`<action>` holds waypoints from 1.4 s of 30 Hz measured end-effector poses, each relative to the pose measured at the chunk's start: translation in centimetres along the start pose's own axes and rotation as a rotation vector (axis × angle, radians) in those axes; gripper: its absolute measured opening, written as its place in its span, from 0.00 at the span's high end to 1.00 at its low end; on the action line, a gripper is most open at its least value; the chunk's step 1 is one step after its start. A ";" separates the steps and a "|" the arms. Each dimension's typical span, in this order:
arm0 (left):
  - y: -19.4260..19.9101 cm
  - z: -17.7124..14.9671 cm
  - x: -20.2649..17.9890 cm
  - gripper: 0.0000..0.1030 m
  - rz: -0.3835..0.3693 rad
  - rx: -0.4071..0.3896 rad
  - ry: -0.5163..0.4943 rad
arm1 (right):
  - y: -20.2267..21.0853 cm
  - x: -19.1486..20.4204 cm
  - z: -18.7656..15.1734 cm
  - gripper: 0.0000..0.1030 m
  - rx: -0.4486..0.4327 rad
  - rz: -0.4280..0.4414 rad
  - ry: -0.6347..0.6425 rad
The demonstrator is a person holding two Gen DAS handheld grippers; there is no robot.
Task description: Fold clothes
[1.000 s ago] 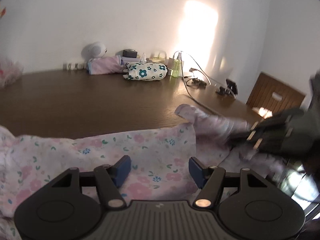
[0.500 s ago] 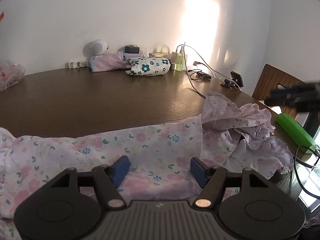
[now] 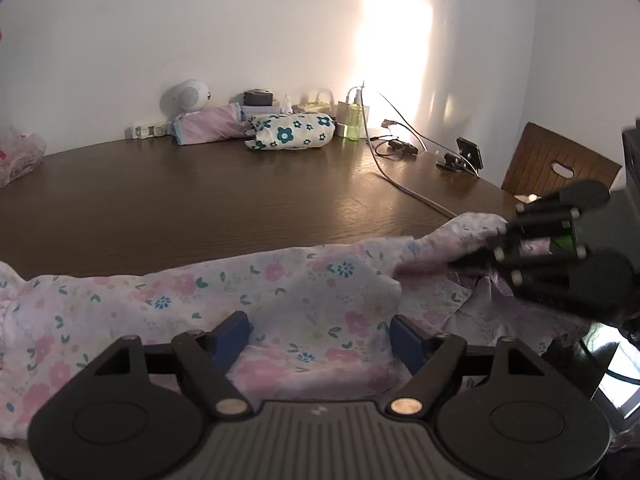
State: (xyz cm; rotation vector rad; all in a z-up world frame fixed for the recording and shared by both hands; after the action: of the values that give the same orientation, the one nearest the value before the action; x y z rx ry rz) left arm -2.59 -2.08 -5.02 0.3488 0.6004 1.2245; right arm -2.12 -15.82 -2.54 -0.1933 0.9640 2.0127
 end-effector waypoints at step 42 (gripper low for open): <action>-4.3 2.3 -3.1 0.91 -0.227 0.115 0.150 | 6.4 -5.4 -4.9 0.92 -0.088 0.154 -0.490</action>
State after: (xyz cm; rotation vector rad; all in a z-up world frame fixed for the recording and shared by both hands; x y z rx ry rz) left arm 1.39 -6.24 -4.81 0.2778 0.8194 1.0054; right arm -4.77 -24.73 0.20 0.3257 0.5922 2.1024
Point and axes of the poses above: each gripper's, at about its wrist camera, not at the fingertips, and y roughly against the way its jaws point, x to its left, z to its top, the point moved 6 cm from there along -y, roughly the way its jaws point, and after that the axes turned 11 degrees about y, right-handed, at the moved point
